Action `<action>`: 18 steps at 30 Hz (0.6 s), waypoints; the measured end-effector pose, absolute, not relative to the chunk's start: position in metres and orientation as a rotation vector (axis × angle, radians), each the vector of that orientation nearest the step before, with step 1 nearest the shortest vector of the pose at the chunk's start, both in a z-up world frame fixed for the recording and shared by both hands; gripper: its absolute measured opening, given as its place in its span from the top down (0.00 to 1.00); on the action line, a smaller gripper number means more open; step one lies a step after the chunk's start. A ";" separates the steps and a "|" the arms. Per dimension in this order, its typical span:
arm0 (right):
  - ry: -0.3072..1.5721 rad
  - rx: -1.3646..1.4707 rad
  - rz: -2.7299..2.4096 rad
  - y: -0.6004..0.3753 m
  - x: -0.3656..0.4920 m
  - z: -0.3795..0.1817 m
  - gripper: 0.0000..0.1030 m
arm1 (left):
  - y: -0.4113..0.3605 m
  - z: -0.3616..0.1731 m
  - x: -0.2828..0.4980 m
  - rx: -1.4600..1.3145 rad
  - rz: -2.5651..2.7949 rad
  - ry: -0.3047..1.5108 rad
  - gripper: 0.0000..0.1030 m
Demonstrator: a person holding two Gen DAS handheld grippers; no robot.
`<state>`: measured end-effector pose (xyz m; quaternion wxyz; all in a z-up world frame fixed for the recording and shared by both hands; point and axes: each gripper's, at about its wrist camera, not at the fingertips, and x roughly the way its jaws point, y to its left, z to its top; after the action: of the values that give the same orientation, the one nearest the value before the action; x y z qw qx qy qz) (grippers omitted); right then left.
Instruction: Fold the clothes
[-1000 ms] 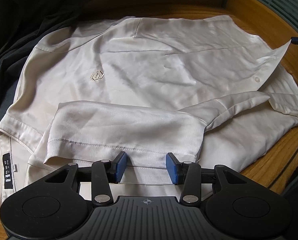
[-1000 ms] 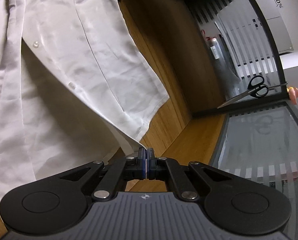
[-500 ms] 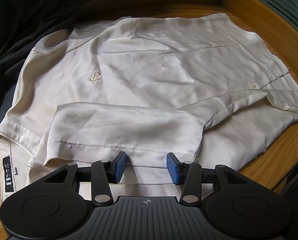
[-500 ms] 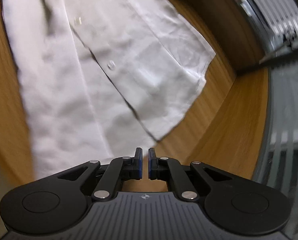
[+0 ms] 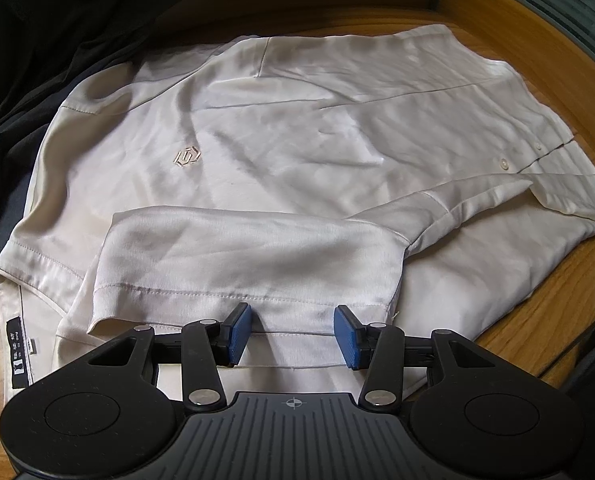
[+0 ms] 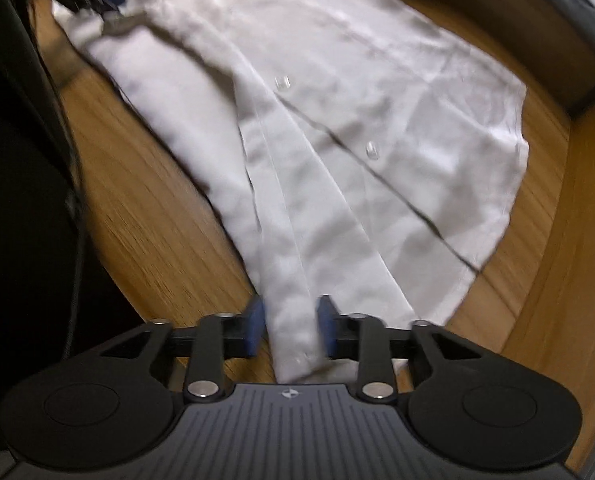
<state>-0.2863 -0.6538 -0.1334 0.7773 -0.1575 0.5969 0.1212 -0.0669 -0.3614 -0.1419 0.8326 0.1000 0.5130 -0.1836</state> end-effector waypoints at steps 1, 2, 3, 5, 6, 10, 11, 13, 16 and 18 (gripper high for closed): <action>1.305 -0.347 0.253 -0.654 -0.286 -0.136 0.77 | -0.361 -0.142 -0.067 0.211 -0.389 1.087 0.53; 1.312 -0.348 0.250 -0.654 -0.287 -0.135 0.77 | -0.361 -0.142 -0.067 0.210 -0.389 1.086 0.53; 1.312 -0.347 0.251 -0.654 -0.287 -0.134 0.77 | -0.361 -0.142 -0.067 0.209 -0.388 1.086 0.53; 1.310 -0.346 0.250 -0.655 -0.287 -0.133 0.77 | -0.361 -0.142 -0.068 0.208 -0.388 1.085 0.53; 1.310 -0.348 0.250 -0.656 -0.287 -0.132 0.78 | -0.361 -0.142 -0.068 0.207 -0.388 1.084 0.52; 1.324 -0.403 0.254 -0.657 -0.284 -0.131 0.97 | -0.360 -0.142 -0.068 0.203 -0.387 1.083 0.52; 1.325 -0.417 0.255 -0.657 -0.281 -0.130 0.99 | -0.360 -0.142 -0.068 0.202 -0.387 1.084 0.52; 1.309 -0.440 0.240 -0.658 -0.274 -0.121 0.99 | -0.360 -0.142 -0.068 0.201 -0.385 1.084 0.52; 1.267 -0.489 0.200 -0.664 -0.260 -0.109 0.99 | -0.361 -0.142 -0.068 0.199 -0.384 1.084 0.51; 1.235 -0.547 0.165 -0.669 -0.249 -0.106 0.99 | -0.360 -0.142 -0.068 0.196 -0.385 1.083 0.50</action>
<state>-0.2487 -0.6689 -0.1062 0.7774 -0.2527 0.5710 0.0762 -0.0684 -0.3605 -0.1424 0.8347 0.0928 0.5115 -0.1819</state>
